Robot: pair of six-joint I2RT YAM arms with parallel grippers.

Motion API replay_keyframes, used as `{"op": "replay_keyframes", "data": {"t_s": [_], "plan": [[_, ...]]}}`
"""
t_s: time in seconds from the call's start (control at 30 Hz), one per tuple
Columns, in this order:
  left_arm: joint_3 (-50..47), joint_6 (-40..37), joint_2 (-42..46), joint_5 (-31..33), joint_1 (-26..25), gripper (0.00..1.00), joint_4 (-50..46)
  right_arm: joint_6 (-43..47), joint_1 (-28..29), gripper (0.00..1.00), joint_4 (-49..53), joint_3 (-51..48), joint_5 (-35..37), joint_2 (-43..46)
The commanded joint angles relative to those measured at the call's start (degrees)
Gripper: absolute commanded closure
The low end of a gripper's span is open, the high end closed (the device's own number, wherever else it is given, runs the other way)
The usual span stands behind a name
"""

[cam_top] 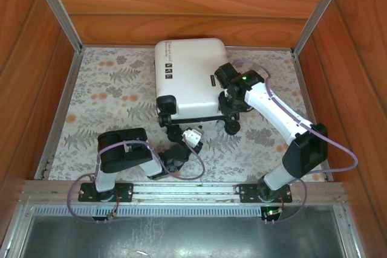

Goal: Pack the luggage

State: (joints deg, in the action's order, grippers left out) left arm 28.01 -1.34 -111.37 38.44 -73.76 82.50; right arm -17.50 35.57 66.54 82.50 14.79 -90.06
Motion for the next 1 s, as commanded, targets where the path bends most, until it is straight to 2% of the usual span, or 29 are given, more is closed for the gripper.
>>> {"op": "replay_keyframes", "data": {"t_s": [0.0, 0.13, 0.4, 0.63, 0.8, 0.83, 0.87, 0.9, 0.93, 0.97], "plan": [[0.15, 1.27, -1.26, -7.13, -0.66, 1.00, -1.86, 5.48, 6.41, 1.00, -6.01, 3.81, -14.65, -1.46], [1.59, 0.91, -2.33, -7.83, -0.68, 1.00, -1.83, 0.80, 9.00, 1.00, -8.56, 5.68, -20.32, -3.21], [3.28, -0.07, -2.44, -10.31, -1.06, 1.00, -1.57, -12.75, 12.60, 1.00, -17.31, 6.06, -23.82, -4.66], [5.66, -2.28, -4.65, -8.34, -3.03, 1.00, -1.38, -27.99, 16.63, 1.00, -36.60, -1.38, -20.36, -0.92], [8.66, -2.87, -7.64, -5.09, -3.49, 1.00, -1.30, -31.60, 19.11, 1.00, -40.49, -2.83, -14.81, 0.74], [9.05, -2.87, -7.91, -3.97, -3.41, 0.99, -1.36, -31.59, 19.26, 0.96, -40.70, -3.04, -14.76, 0.64], [9.36, -2.83, -8.03, -3.11, -3.46, 0.89, -1.34, -31.17, 19.21, 0.81, -40.16, -2.97, -15.10, 0.39], [9.71, -2.79, -8.20, -2.23, -3.39, 0.64, -1.33, -30.16, 19.25, 0.59, -38.67, -2.69, -15.15, 0.24], [9.95, -2.70, -8.11, -1.93, -3.26, 0.42, -1.33, -28.90, 19.27, 0.49, -37.22, -2.61, -14.77, 0.23], [10.02, -2.91, -7.90, -1.78, -3.29, 0.34, -1.38, -27.71, 19.23, 0.44, -35.98, -2.45, -14.58, 0.39]]}}
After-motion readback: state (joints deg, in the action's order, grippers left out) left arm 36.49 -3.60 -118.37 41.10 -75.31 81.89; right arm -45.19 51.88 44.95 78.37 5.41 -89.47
